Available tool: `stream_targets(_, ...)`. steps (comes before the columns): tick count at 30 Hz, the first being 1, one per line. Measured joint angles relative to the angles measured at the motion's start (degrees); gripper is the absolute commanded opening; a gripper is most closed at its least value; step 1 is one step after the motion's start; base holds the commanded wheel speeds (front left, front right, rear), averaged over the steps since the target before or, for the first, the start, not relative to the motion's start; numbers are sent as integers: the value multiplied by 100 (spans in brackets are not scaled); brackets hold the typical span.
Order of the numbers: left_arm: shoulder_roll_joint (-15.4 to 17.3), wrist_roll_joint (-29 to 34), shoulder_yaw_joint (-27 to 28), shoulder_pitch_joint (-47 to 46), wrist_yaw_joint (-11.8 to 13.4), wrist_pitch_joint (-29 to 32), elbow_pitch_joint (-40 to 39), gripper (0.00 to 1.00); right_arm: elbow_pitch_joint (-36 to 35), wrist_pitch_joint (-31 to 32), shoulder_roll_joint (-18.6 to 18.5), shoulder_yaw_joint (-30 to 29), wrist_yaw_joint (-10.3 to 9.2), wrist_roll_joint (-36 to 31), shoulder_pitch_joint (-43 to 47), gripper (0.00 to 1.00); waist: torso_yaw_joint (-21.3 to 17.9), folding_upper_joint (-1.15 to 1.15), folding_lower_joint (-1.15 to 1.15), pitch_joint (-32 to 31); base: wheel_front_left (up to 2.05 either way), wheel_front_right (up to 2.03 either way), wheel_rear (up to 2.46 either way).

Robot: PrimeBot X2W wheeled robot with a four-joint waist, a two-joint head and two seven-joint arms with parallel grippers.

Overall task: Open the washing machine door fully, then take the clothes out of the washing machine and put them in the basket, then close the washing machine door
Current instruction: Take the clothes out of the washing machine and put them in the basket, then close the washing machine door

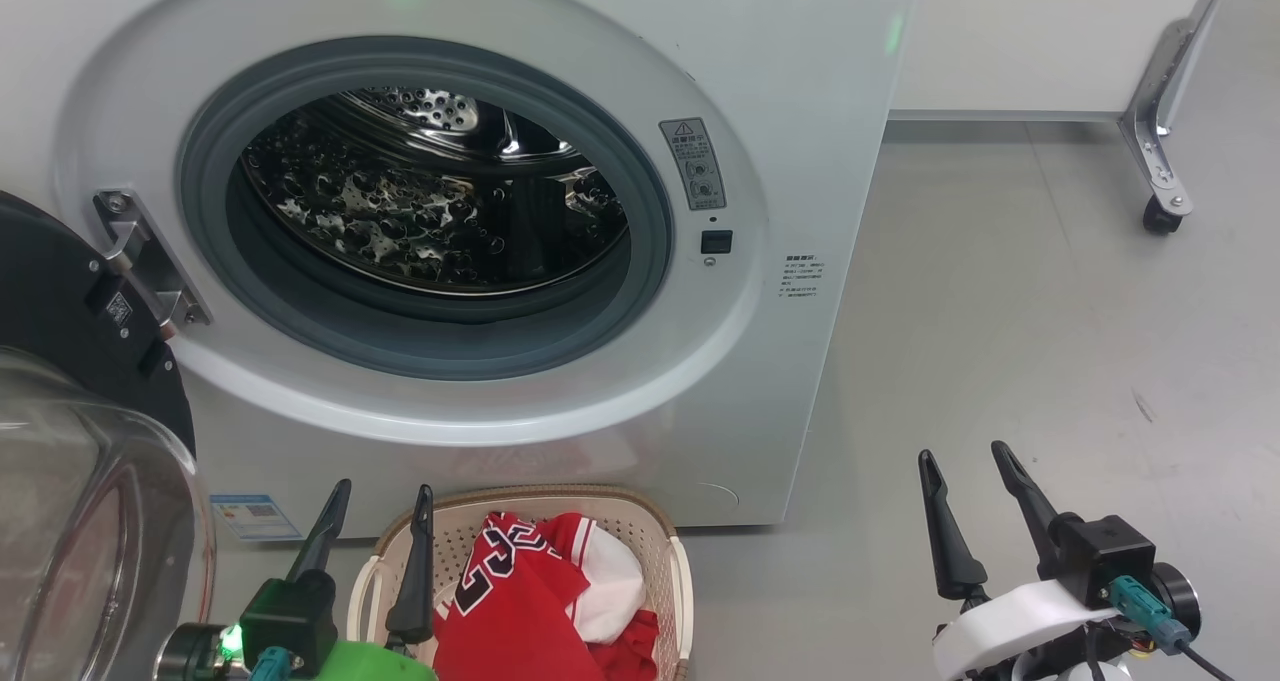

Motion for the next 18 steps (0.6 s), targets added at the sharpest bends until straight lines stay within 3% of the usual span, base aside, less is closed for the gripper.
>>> stream_targets(18,88,147,-1,274,44,254,-576,100,-127,7,-5,4,-9,1,39,100,-13,0,0,19,0,0,0)
